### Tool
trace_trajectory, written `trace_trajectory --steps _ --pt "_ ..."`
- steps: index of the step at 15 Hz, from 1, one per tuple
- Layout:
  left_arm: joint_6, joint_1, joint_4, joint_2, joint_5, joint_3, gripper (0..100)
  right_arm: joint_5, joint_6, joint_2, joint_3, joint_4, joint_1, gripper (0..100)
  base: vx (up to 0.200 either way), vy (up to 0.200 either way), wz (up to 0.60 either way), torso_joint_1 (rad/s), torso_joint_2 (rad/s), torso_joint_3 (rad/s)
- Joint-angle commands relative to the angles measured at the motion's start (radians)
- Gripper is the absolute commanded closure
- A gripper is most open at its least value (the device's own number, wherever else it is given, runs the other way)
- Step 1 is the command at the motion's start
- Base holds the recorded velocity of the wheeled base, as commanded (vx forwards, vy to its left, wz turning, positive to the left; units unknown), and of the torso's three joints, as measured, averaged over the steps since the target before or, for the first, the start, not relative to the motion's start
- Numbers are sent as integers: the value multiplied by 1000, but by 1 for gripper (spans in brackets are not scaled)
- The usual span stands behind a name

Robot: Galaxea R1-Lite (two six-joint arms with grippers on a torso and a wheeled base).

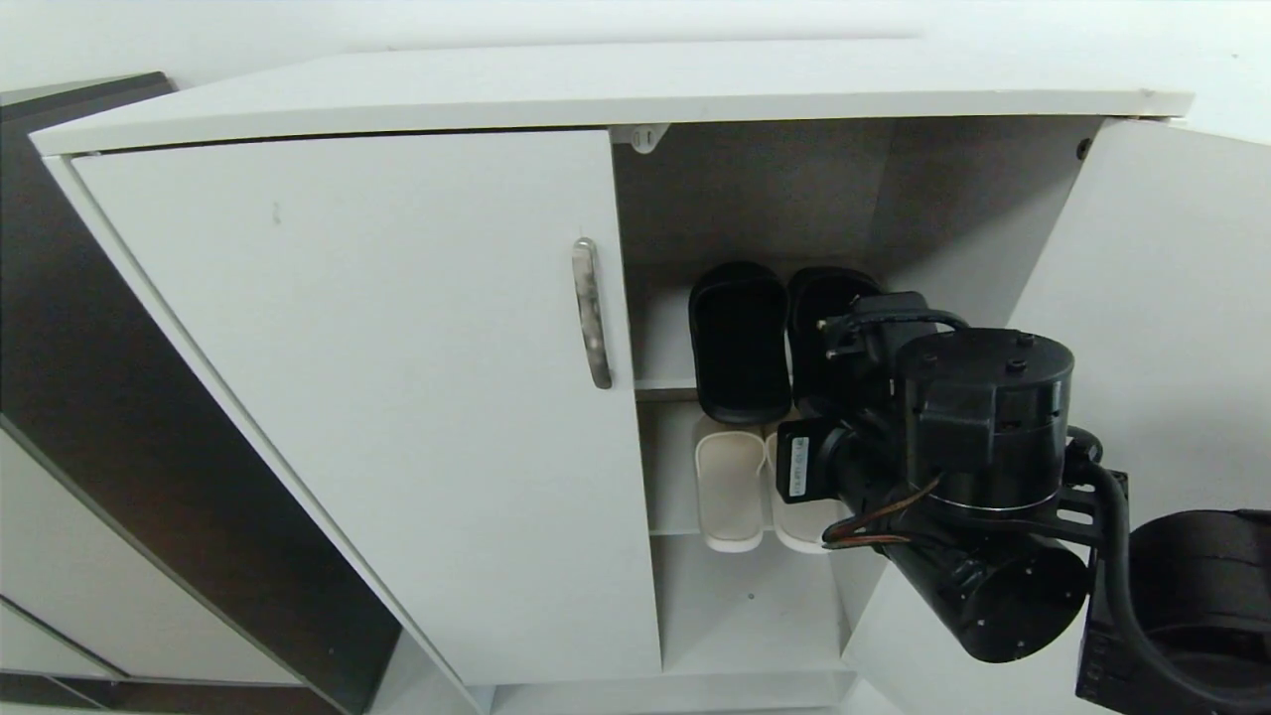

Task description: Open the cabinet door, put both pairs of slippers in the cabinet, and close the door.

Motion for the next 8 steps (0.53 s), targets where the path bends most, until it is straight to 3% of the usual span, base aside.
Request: trace_trajectory --steps 1,8 --pt "0 0 0 1 0 0 100 1 -2 12 4 -1 -2 100 -200 0 0 -2 -2 2" --pt "0 0 0 1 0 0 100 1 -10 15 15 -2 -5 100 -200 0 0 2 1 6"
